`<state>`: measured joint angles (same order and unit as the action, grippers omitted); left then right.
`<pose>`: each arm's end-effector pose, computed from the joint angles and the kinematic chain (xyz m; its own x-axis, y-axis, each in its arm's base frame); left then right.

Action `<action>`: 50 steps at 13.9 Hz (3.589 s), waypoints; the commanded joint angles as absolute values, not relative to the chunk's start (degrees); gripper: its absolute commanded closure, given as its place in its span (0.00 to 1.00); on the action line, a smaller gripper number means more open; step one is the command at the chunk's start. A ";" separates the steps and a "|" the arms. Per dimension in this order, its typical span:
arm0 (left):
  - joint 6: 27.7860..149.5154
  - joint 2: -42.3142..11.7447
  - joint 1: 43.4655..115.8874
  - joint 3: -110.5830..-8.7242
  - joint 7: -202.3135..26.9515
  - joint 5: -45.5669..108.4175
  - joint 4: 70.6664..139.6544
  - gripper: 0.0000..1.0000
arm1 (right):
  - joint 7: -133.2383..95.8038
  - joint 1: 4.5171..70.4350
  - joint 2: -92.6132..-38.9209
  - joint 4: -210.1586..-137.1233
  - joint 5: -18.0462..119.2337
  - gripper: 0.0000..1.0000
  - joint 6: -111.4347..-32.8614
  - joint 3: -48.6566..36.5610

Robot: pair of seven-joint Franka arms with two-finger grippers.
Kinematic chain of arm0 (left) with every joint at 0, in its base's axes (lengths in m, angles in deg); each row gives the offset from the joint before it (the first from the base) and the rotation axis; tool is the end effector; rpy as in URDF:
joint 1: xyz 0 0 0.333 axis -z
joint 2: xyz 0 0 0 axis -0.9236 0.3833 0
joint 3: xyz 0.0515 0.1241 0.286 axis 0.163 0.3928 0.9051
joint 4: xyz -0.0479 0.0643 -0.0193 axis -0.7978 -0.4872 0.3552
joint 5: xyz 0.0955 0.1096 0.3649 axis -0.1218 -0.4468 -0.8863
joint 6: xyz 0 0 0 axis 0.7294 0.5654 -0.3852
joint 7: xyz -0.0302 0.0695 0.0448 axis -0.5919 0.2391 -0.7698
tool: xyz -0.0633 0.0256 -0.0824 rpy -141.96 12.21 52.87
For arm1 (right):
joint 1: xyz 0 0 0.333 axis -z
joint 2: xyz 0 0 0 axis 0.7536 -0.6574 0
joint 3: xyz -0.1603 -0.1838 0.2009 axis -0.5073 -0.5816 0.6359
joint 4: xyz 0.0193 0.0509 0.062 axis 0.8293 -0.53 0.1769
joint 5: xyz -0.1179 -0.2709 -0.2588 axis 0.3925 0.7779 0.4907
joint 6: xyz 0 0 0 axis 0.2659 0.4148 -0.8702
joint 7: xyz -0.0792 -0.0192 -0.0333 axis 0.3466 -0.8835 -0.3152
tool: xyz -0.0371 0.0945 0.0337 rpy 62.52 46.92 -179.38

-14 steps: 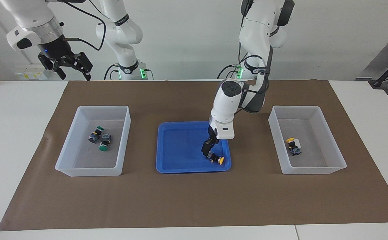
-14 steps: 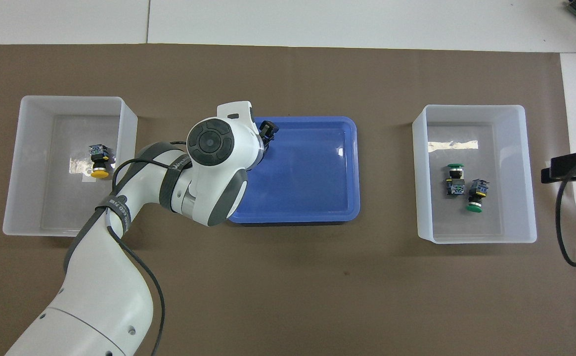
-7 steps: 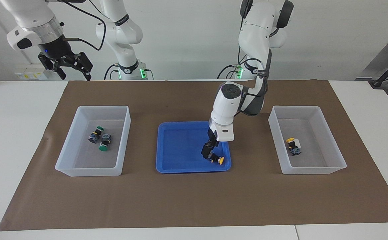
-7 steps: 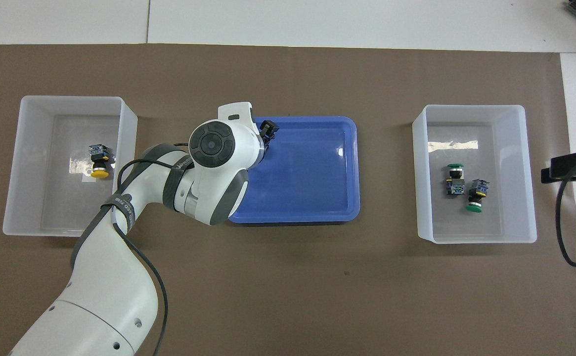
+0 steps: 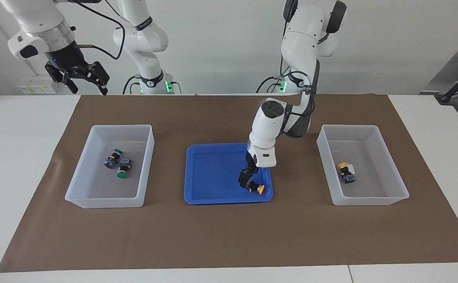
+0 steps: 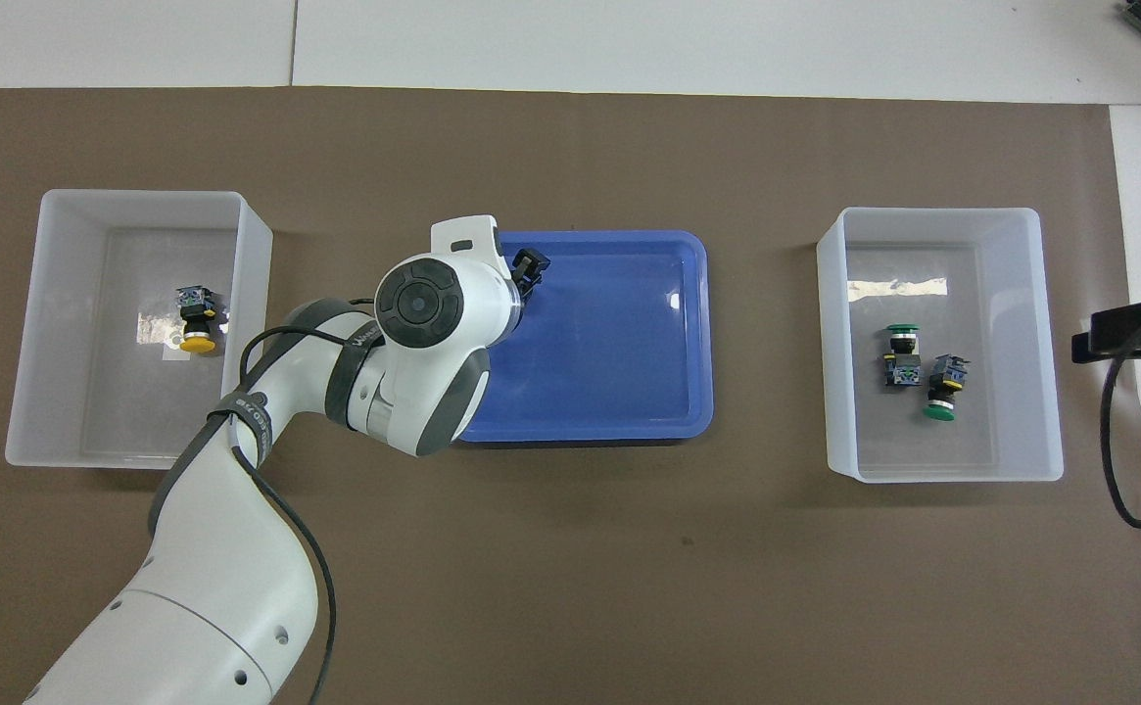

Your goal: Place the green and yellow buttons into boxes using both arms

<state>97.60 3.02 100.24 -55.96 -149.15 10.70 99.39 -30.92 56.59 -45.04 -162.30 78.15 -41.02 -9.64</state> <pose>0.5741 -0.3596 0.2999 0.6665 0.7454 0.0090 0.7155 -0.6431 0.2729 0.5168 -0.0292 0.6523 0.9902 -0.1392 -0.0131 -0.1397 -0.9891 -0.0460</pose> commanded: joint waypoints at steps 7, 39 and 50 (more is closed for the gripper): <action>100.12 2.60 101.74 -55.13 -150.37 11.30 101.26 0.37 | -31.55 56.99 -45.06 -162.17 78.28 0.00 -40.33 -9.29; 47.75 -1.52 80.93 -54.52 -113.95 10.86 69.53 0.99 | -31.55 50.75 -44.98 -162.17 78.19 0.00 -40.33 -13.42; 65.63 -14.43 62.10 -53.99 -70.14 11.65 97.70 1.00 | -31.55 50.75 -45.06 -162.17 78.19 0.00 -40.33 -13.42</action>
<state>58.70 -8.43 62.32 -53.55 -72.53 11.02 86.51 -30.94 50.56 -45.39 -162.30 78.15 -41.02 -13.61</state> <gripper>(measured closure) 0.612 0.000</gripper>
